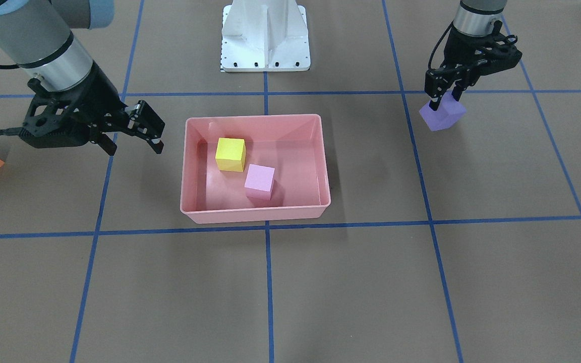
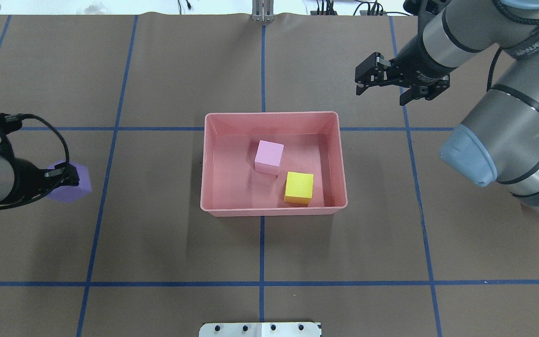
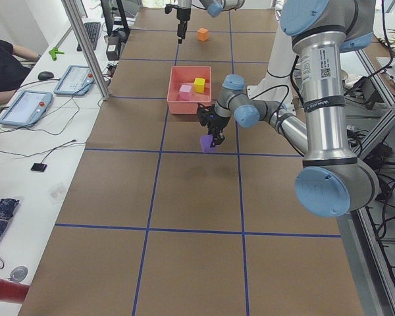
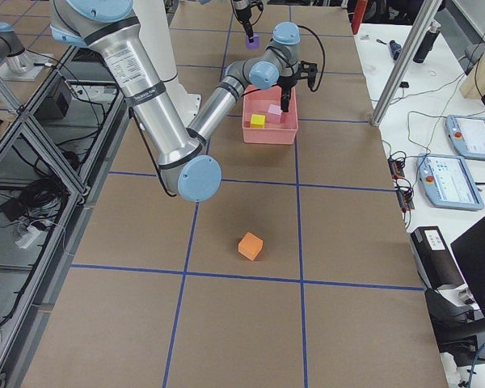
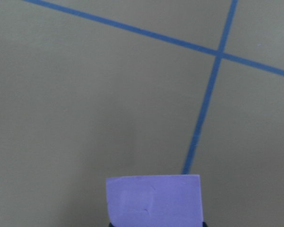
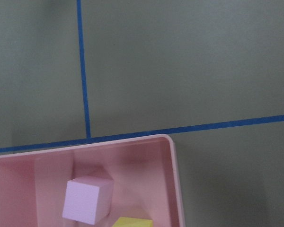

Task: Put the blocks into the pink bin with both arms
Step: 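Carry the purple cube into the bin while the right gripper nears the orange cube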

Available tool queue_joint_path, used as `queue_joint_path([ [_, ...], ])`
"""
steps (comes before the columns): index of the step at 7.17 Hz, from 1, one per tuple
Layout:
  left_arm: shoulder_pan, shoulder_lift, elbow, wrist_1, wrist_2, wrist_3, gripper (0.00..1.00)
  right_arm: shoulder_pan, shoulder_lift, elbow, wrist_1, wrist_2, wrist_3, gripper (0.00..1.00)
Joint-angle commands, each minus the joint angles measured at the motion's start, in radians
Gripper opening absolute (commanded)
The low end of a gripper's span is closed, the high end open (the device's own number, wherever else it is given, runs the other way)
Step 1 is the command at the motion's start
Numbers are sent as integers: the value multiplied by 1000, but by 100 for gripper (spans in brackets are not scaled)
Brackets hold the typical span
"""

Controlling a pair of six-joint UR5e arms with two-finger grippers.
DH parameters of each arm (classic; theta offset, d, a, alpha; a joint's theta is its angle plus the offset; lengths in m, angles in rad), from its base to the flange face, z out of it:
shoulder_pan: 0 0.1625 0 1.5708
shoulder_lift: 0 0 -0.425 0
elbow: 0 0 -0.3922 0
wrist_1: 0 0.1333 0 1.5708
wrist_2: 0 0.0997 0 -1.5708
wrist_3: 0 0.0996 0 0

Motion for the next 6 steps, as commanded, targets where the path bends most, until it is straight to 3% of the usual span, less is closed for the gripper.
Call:
queue_joint_path([
  [1,-20,-319,5,271,-28,-26,0,51,-97,1,0,1,-216,100],
  [4,0,-597,144,366,-31,-140,0,156,-247,-10,1,3,-726,100],
  [6,71,-684,247,364,-23,-146,0,204,-338,-29,11,17,-989,100],
])
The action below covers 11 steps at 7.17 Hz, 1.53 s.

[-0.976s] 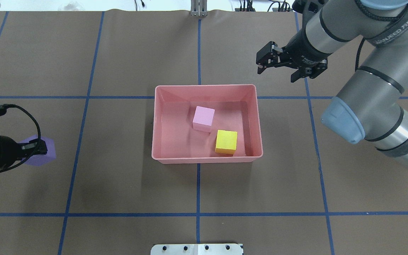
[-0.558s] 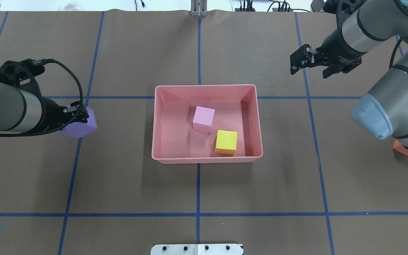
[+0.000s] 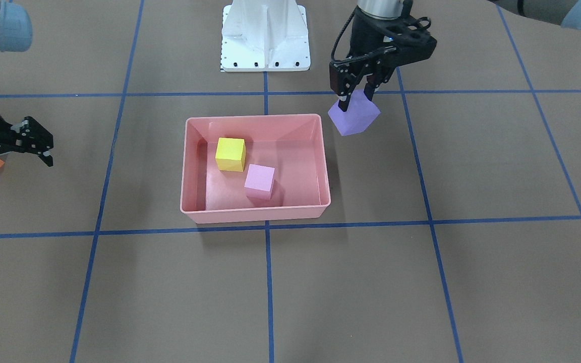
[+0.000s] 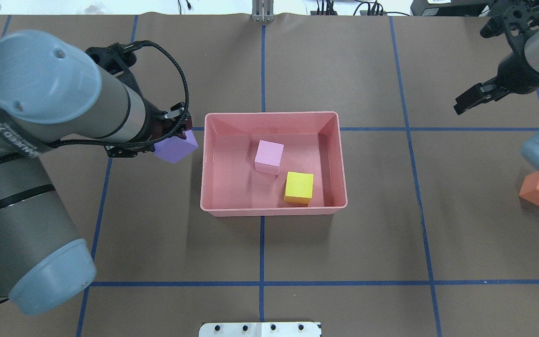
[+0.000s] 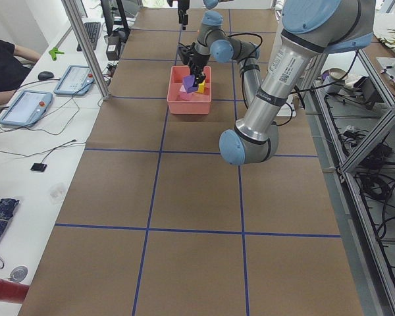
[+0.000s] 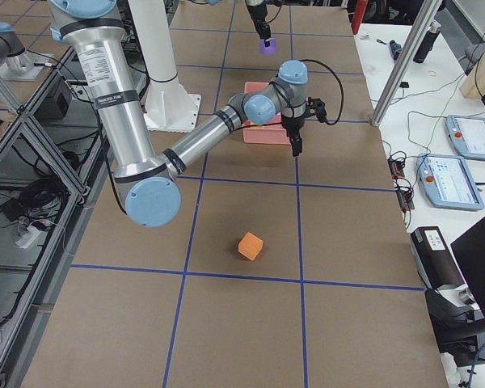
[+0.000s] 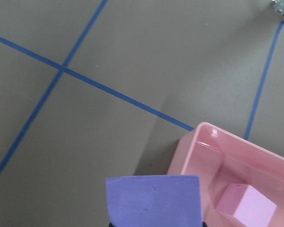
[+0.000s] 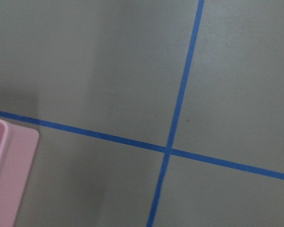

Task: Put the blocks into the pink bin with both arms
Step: 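Carry the purple cube into the bin while the right gripper nears the orange cube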

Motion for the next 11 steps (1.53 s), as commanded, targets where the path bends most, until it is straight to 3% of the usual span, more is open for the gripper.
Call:
queue_joint_path([
  [1,58,-118,139,4,7,-17,0,50,-83,-29,4,4,-251,100],
  [4,104,-136,207,-7,35,-17,0,59,-156,-49,5,1,-345,100],
  [8,102,-246,387,-68,37,-15,0,59,-205,-96,5,1,-486,100],
  [9,101,-244,387,-68,40,-8,67,59,-209,-102,5,1,-517,100],
  [10,101,-244,384,-67,73,-3,100,59,-209,-104,5,1,-549,100],
  [11,98,-244,379,-67,76,-1,100,60,-216,-116,5,1,-595,100],
])
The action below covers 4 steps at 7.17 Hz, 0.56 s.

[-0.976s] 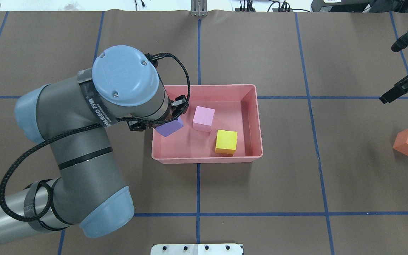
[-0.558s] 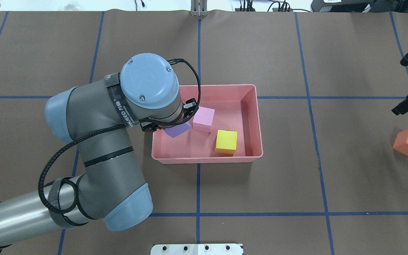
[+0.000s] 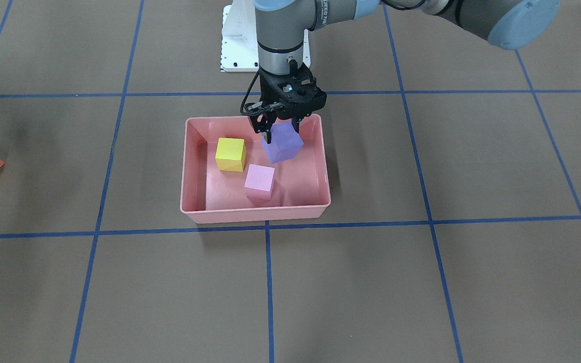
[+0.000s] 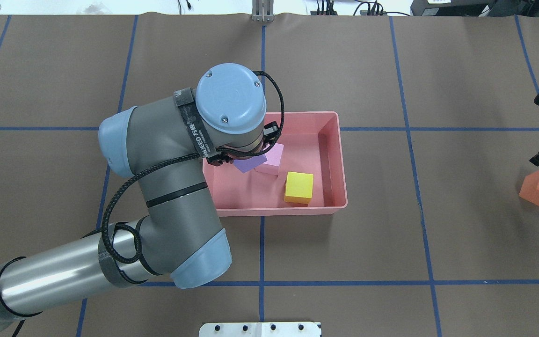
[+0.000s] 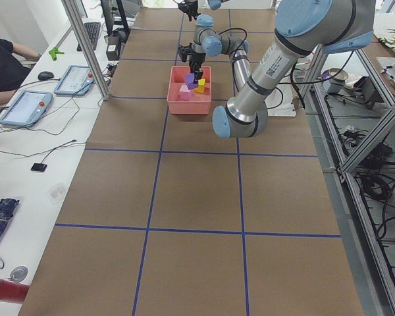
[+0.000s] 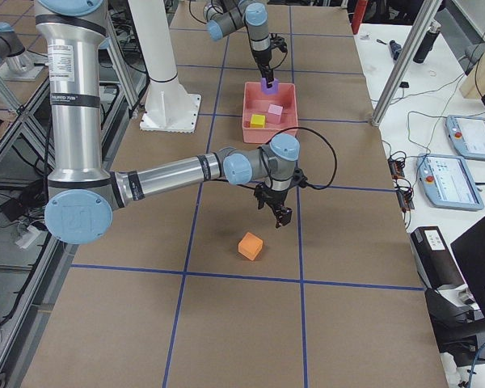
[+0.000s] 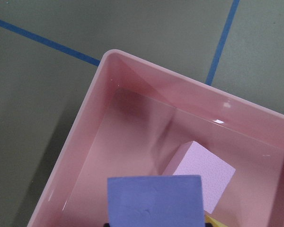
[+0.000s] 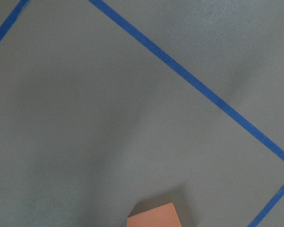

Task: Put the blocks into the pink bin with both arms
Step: 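Release the purple cube in the bin while the right gripper grasps the orange cube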

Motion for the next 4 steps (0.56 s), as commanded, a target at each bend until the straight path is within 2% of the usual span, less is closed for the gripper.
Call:
queue_joint_path([
  [1,-10,-3,-6,0,14,4,100,1,-30,-12,2,0,-93,100],
  [3,-18,-3,-6,0,14,24,100,0,-47,-45,35,9,-118,100],
  [4,-21,-3,-6,2,14,24,100,0,-64,-100,113,46,-121,100],
])
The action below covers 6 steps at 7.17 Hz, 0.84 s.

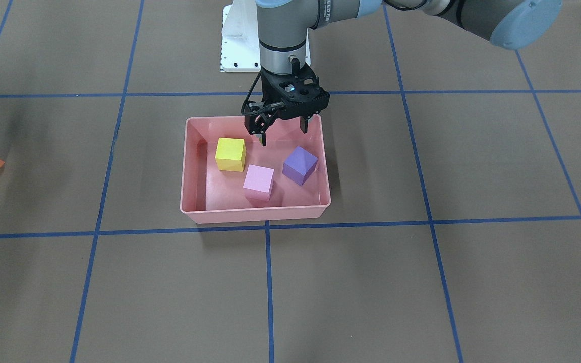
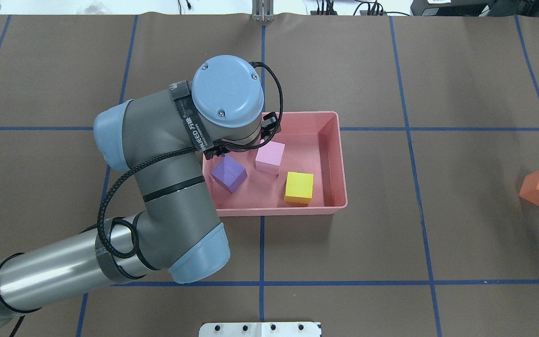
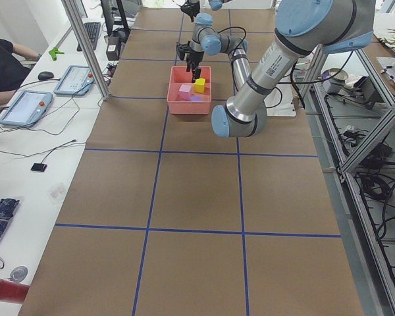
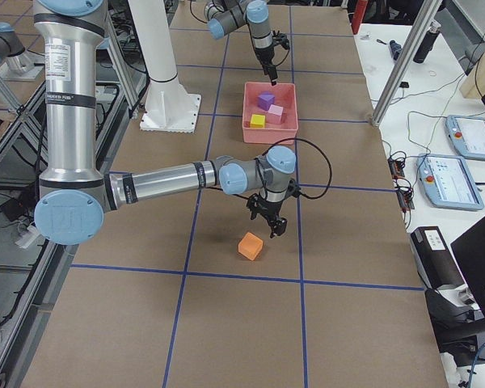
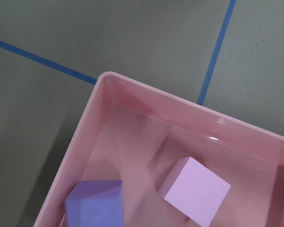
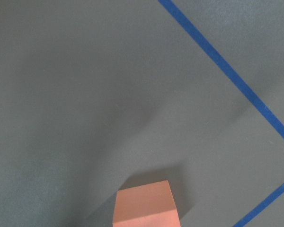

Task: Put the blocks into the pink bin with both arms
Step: 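Release the purple cube in the bin while the right gripper grasps the orange cube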

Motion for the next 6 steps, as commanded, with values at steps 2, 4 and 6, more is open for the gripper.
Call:
queue_joint_path([
  [2,-5,0,0,-1,0,3,100,0,-21,-191,268,68,5,100],
  [4,-10,4,-2,-1,0,3,100,3,-23,-151,261,119,24,100],
  [6,-11,6,1,-1,0,3,100,6,-43,-135,264,117,25,100],
])
